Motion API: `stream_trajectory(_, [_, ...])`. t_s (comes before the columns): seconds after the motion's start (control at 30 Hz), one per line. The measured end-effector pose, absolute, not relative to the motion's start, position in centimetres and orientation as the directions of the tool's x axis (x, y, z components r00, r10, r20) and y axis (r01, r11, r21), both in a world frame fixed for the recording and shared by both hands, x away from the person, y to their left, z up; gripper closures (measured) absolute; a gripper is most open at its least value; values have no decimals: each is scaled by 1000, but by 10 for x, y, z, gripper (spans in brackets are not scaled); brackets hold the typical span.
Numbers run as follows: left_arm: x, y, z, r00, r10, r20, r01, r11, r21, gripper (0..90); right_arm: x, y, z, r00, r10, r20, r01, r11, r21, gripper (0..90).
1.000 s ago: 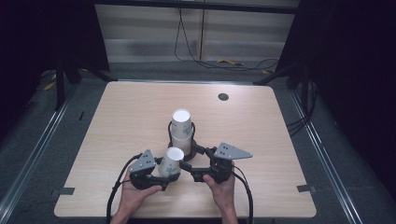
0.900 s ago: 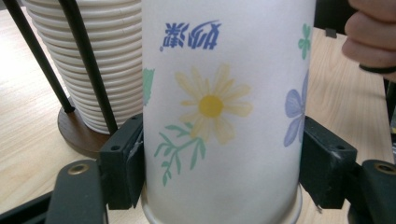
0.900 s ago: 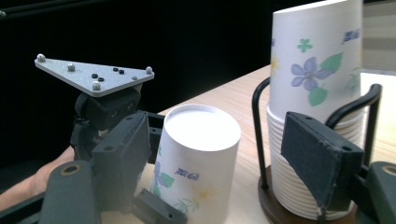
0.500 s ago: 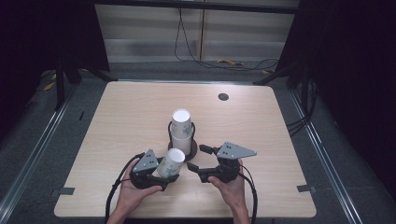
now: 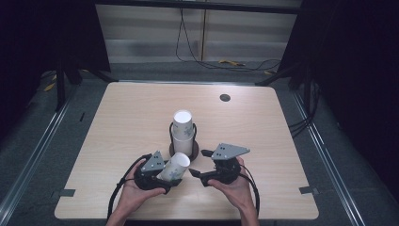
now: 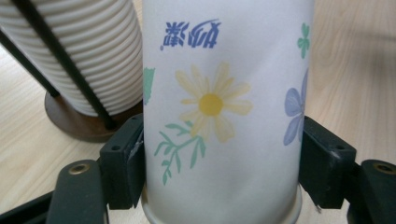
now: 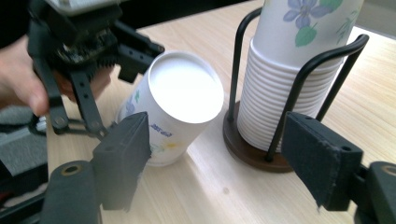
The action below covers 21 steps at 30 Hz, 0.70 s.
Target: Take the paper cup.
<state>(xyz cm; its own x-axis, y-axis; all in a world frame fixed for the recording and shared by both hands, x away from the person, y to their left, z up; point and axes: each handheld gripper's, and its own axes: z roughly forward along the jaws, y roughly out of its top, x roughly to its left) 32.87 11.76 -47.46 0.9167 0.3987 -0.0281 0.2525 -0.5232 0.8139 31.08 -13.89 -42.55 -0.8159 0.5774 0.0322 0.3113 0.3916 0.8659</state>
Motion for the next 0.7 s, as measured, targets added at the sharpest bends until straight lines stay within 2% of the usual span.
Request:
stream_trajectory(0.3, [331, 114, -477, 911, 412, -16, 269, -564, 780, 286, 310, -142, -426, -826, 563, 9, 332, 473, 816, 245])
stream_trajectory(0.7, [333, 105, -476, 929, 370, 18, 242, -642, 728, 287, 310, -143, -431, -824, 566, -17, 350, 532, 771, 224])
